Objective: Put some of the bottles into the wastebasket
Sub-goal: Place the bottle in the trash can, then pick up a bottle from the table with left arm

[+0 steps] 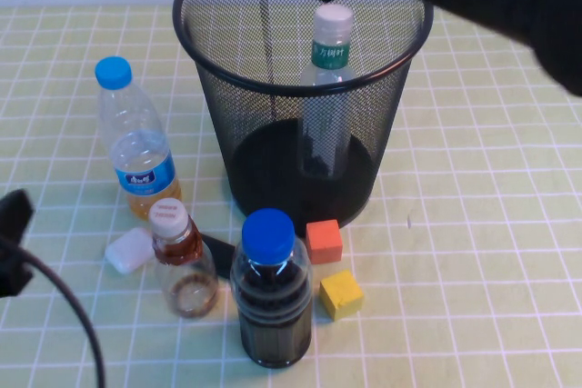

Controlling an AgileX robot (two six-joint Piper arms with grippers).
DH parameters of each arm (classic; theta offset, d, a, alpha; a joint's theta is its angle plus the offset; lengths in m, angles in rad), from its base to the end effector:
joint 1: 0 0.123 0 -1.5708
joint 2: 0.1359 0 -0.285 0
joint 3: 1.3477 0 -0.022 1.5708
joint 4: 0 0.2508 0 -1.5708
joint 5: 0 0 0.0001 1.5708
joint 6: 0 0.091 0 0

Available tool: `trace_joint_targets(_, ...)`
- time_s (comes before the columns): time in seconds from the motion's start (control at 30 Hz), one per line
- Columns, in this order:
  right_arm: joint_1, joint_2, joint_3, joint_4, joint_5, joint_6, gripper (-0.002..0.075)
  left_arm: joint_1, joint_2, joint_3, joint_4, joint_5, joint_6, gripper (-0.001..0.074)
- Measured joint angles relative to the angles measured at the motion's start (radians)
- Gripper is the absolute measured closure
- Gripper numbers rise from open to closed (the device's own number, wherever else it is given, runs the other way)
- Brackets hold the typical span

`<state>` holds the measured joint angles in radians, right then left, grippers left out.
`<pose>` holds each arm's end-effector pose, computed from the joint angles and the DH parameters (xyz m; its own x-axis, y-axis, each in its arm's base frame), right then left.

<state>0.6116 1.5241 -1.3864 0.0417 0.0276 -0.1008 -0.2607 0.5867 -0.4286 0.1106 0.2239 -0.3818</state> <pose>0.3010 0.2112 0.4090 -0.0298 -0.0930 -0.9952 -0.5779 0.8140 -0.0588 0.1214 -0.0301 0.2892 -0.3327 -0.1912 -0.9235 0.1506 0.9559 -0.2521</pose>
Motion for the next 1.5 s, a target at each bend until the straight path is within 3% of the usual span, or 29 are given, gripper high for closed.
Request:
trace_joint_targets(0.13,0.000,-0.087,0.000,-0.015,0.124,-0.010,0.0347,-0.121,0.083,-0.037,0.000,-0.011,0.018,0.0361)
trace_joint_targets(0.37,0.000,-0.268,0.000,-0.091,0.387,-0.017,0.0566,-0.305,0.194,-0.040,0.000,-0.025,0.047,0.0358)
trace_joint_targets(0.5,0.000,-0.368,0.043,-0.121,0.434,-0.017,0.0617,-0.360,0.272,-0.041,0.007,-0.100,0.101,0.0358)
trace_joint_targets(0.73,0.000,-0.620,0.456,-0.143,0.266,-0.017,0.0634,-0.364,0.410,-0.041,0.087,-0.162,0.109,0.0358)
trace_joint_targets(0.97,0.000,-0.796,0.804,-0.102,0.219,-0.017,0.0725,-0.364,0.515,-0.042,0.096,-0.272,0.109,0.0357)
trace_joint_targets(1.27,0.000,-0.853,0.886,-0.072,0.214,-0.013,0.0733,-0.365,0.543,-0.042,0.096,-0.311,0.109,0.0350)
trace_joint_targets(1.5,0.000,-0.853,0.887,-0.072,0.211,-0.013,0.0733,-0.365,0.543,-0.054,0.096,-0.331,0.108,0.0265)
